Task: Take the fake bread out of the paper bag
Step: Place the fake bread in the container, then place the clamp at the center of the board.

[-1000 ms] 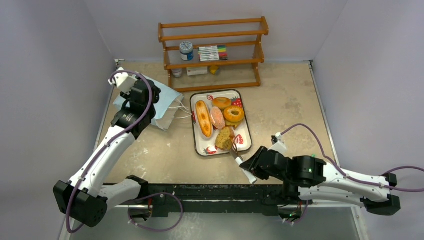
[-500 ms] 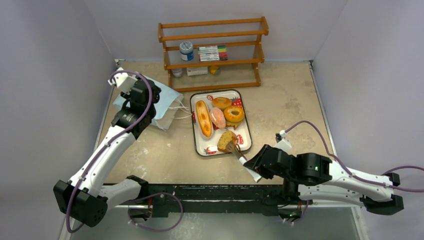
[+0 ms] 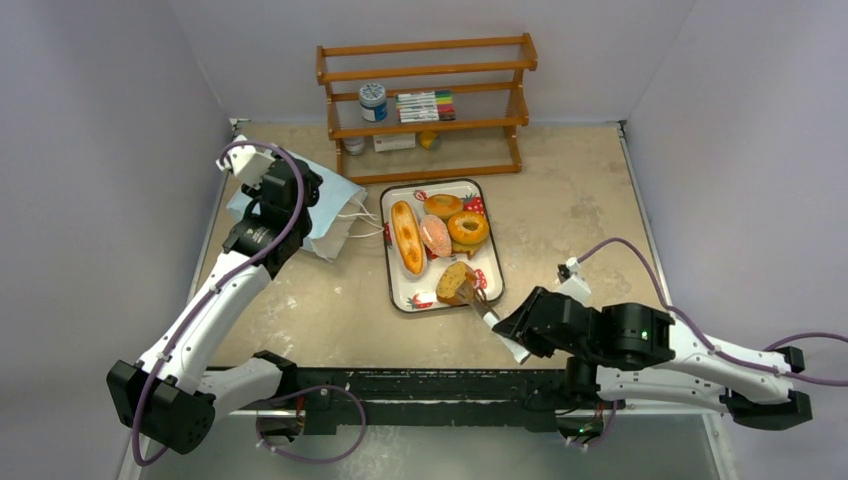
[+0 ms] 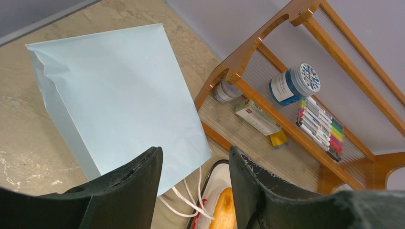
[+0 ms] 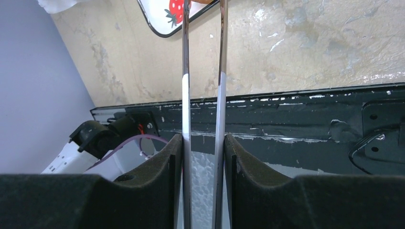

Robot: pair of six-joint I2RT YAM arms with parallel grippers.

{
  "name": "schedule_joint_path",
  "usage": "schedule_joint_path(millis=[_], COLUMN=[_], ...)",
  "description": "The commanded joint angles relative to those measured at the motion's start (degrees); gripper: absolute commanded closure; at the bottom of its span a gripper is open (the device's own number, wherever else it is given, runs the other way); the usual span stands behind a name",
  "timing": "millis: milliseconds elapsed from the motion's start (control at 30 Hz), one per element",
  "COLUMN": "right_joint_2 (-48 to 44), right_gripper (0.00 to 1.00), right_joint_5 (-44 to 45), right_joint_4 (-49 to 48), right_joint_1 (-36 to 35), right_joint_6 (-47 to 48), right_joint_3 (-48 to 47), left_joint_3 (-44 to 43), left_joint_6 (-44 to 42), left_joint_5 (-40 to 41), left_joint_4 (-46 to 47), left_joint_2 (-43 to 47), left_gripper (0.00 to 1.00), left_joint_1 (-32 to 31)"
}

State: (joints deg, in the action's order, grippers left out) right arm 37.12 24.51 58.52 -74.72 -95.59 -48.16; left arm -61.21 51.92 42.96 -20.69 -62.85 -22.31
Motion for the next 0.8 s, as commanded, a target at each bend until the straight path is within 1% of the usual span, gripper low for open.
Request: schedule_joint_path(millis=[0, 233, 333, 467, 633, 767], right_joint_2=[0.7, 2.4, 2.4, 2.8, 7.4, 10.3], right_gripper=[0.64, 0.64, 0.66, 0.7, 0.72, 0.77], right_joint_5=[2.8, 3.2, 3.8, 8.2, 15.3, 20.6], right_joint_4=[2.6, 4.4, 5.4, 5.0, 7.2, 7.8], right_joint_1=[-0.1, -0.1, -0.1, -0.1, -0.1, -0.1], right_joint_6=[-1.1, -0.4, -0.5, 1.1, 4.7, 6.1], right_joint_3=[-5.1, -6.8, -9.4, -11.3, -16.7, -18.2], left_joint_3=[-0.6, -0.3, -0.3, 0.3, 0.6, 0.6], left_joint_6=[0.4, 0.5, 0.5, 0.7, 0.3, -0.2], left_joint_5=[0.1, 0.1, 0.1, 0.0, 0.2, 0.0], left_joint_4=[1.1, 0.4, 0.3, 0.2, 0.1, 0.1], left_joint_2=[0.6, 1.3, 1.5, 1.8, 2.0, 1.9], left_gripper=[0.47, 0.47, 0.47, 0.47, 0.47, 0.47], left_joint_1=[-0.4, -0.5, -0.4, -0.4, -0.4, -0.4])
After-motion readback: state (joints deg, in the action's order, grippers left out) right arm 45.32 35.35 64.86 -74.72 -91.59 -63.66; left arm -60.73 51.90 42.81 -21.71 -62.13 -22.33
